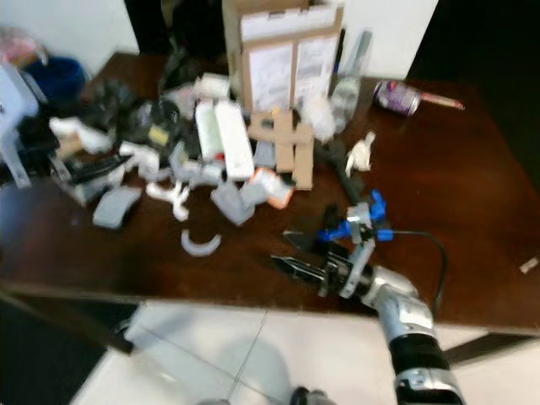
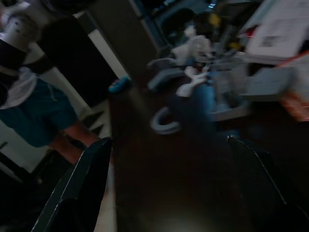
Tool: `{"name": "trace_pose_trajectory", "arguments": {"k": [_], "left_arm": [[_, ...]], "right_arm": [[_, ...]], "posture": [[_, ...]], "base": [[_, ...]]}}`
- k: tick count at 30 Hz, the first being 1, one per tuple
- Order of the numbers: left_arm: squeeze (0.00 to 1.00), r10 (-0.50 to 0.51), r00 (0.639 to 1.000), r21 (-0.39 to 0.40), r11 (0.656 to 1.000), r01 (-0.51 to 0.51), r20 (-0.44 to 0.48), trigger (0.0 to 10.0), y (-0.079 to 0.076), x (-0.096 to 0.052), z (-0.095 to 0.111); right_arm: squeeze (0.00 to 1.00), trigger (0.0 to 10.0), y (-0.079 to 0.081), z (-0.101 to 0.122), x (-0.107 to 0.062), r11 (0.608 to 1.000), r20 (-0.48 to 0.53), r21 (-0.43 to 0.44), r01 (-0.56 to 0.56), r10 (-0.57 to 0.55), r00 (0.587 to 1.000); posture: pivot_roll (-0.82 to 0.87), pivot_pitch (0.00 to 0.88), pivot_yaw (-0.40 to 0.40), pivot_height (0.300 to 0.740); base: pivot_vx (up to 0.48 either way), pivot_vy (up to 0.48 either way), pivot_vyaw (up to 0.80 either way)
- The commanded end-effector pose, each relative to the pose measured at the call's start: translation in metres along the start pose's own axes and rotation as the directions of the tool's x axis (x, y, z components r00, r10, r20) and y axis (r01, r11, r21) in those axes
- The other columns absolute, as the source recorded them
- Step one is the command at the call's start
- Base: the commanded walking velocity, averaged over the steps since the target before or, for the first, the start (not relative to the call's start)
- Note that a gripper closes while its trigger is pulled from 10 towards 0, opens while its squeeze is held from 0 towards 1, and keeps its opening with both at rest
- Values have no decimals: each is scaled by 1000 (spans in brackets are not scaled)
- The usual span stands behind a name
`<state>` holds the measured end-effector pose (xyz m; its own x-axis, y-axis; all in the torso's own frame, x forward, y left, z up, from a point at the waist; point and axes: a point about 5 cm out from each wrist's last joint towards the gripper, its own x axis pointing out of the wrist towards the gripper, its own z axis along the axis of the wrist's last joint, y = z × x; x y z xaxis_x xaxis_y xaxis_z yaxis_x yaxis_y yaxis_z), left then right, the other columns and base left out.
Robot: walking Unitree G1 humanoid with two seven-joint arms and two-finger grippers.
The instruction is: Picking trash to rubbish bin
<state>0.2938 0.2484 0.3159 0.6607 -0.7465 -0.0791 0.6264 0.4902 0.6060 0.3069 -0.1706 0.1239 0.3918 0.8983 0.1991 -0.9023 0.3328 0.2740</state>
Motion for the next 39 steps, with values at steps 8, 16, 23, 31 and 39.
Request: {"name": "trace_pose_trajectory", "arguments": {"k": [8, 16, 23, 31, 39], "left_arm": [[0, -565, 825, -282, 787, 548, 25, 10000, -76, -9, -21], [0, -667, 735, -370, 719, 589, -126, 10000, -96, -22, -57], [0, -416, 862, -157, 909, 387, -288, 10000, -73, -4, -80], [0, -299, 939, -89, 953, 288, -171, 10000, -73, 31, -78], [0, -378, 924, -236, 904, 355, -58, 10000, -86, 39, -86]], "right_arm": [[0, 10000, 6, 6, -17, 998, 0, 6, -57, 57, 998], [0, 10000, 20, 12, -17, 989, -46, -10, -149, 148, 988], [0, 10000, 27, 8, -17, 989, -57, 4, -149, 149, 987], [0, 10000, 35, 3, -10, 986, -61, 38, -160, 162, 985], [0, 10000, 37, 5, -12, 987, -73, 37, -156, 159, 985]], "posture": [[302, 144, -32, 740], [276, 177, -28, 740], [250, 207, -40, 740], [228, 218, -54, 740], [202, 219, -72, 740]], "base": [[0, 0, 0], [0, 0, 0], [0, 0, 0], [0, 0, 0], [0, 0, 0]]}}
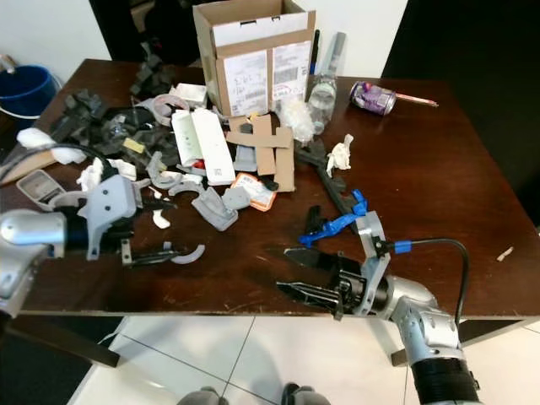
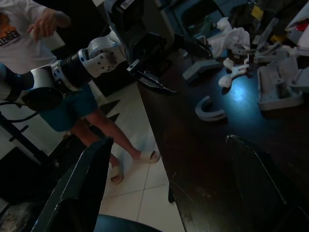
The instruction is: Picking trash to rubbish bin
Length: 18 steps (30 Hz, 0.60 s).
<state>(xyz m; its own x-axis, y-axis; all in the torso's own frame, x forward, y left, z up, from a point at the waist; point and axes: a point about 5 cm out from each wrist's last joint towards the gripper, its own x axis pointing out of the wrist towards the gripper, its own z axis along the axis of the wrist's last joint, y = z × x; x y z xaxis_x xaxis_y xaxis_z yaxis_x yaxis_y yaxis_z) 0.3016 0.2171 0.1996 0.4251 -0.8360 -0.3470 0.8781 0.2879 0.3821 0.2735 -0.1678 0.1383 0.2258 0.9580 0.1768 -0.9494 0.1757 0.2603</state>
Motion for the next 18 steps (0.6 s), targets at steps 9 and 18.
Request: {"name": "trace_pose_trajectory", "arguments": {"k": [9, 18], "left_arm": [[0, 35, 994, 5, 999, -35, -106, 10000, 7, -3, -25], [0, -22, 996, 12, 1000, 23, -91, 10000, 2, 5, -25]], "right_arm": [[0, 10000, 3, 5, -7, 1000, -13, 7, 16, -16, 1000], [0, 10000, 6, 5, -5, 1000, -12, 7, 13, -13, 1000]], "posture": [[190, 222, -83, 740], [184, 230, -80, 740]], "base": [[0, 0, 0], [0, 0, 0]]}}
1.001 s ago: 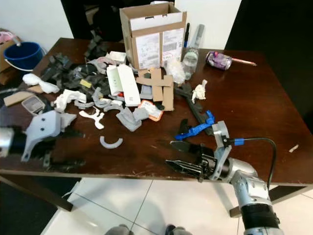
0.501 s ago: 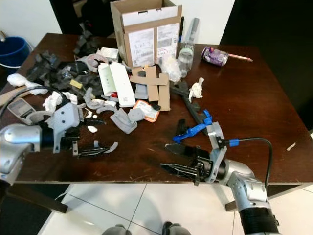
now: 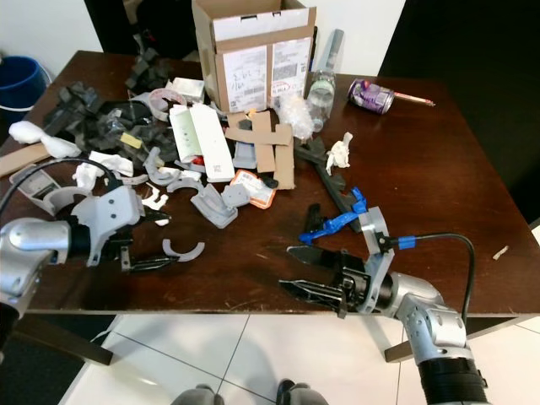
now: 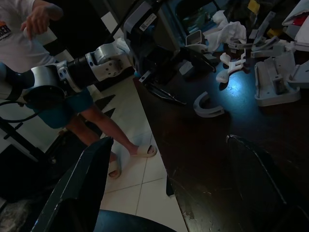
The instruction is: Picking trash to rubbish bin
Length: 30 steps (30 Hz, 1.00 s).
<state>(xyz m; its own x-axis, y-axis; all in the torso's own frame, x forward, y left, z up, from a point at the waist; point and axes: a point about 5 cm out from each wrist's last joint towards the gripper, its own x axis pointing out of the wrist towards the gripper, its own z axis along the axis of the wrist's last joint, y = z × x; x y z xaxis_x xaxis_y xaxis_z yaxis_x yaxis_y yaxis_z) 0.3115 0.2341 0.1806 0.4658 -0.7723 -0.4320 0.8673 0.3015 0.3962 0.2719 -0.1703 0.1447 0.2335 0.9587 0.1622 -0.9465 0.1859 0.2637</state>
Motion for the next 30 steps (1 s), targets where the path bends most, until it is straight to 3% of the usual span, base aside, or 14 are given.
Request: {"name": "trace_pose_trajectory", "arguments": {"k": [1, 10, 14, 26, 30], "left_arm": [[0, -56, 998, 11, 998, 56, 25, 10000, -6, 10, 2], [0, -36, 999, 10, 999, 36, 3, 10000, 2, 5, -4], [0, -40, 999, 20, 999, 40, -15, 10000, 1, 4, -6], [0, -52, 998, 64, 997, 54, -32, 10000, -3, 14, -10], [0, -48, 999, 35, 998, 49, -26, 10000, -3, 16, -14]], "right_arm": [[0, 10000, 5, -1, -3, 1000, 1, 7, -3, 3, 1000], [0, 10000, 18, -10, -6, 998, -78, 14, -68, 69, 995], [0, 10000, 20, -8, -6, 997, -64, 21, -78, 80, 995], [0, 10000, 23, -6, 2, 995, -53, 20, -96, 97, 994], [0, 10000, 24, -6, 3, 995, -53, 19, -96, 97, 994]], "posture": [[180, 238, -79, 740], [163, 251, -78, 740], [163, 253, -77, 740], [152, 261, -79, 740], [143, 264, -78, 740]], "base": [[0, 0, 0], [0, 0, 0], [0, 0, 0], [0, 0, 0], [0, 0, 0]]}}
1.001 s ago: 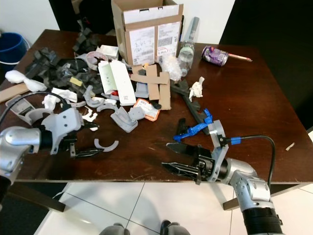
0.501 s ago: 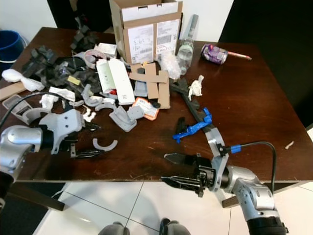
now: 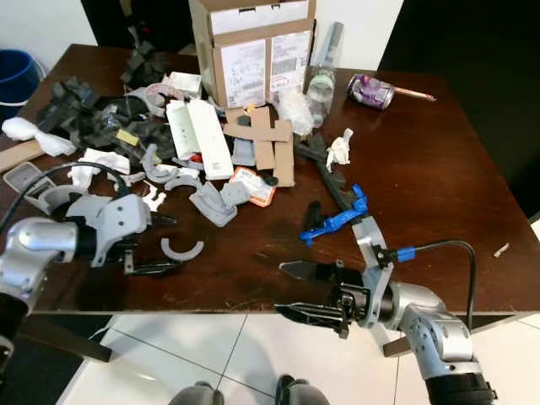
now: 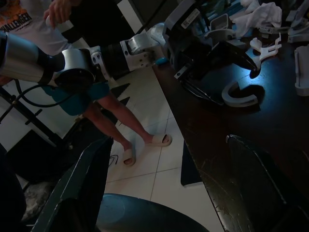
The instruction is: Picking trash to rubbish bin
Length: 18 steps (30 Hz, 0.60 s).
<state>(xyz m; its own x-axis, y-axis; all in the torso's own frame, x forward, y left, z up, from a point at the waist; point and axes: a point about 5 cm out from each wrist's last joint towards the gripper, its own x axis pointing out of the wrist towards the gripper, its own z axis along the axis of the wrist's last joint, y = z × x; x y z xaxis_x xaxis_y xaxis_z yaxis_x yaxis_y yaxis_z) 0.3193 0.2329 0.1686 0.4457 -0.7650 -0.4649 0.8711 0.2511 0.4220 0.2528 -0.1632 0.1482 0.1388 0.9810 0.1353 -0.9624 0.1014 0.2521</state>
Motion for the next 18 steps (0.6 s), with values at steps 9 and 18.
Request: {"name": "trace_pose_trajectory", "arguments": {"k": [9, 18], "left_arm": [[0, -7, 998, -70, 997, 11, 62, 10000, 1, 11, -3], [0, -85, 996, -44, 995, 86, 39, 10000, -5, 20, -4]], "right_arm": [[0, 10000, 7, 2, -4, 1000, -4, 3, 2, -2, 1000], [0, 10000, 9, 4, -4, 1000, 3, -2, 15, -15, 1000]], "posture": [[109, 270, -85, 740], [97, 277, -77, 740]], "base": [[0, 0, 0], [0, 0, 0]]}}
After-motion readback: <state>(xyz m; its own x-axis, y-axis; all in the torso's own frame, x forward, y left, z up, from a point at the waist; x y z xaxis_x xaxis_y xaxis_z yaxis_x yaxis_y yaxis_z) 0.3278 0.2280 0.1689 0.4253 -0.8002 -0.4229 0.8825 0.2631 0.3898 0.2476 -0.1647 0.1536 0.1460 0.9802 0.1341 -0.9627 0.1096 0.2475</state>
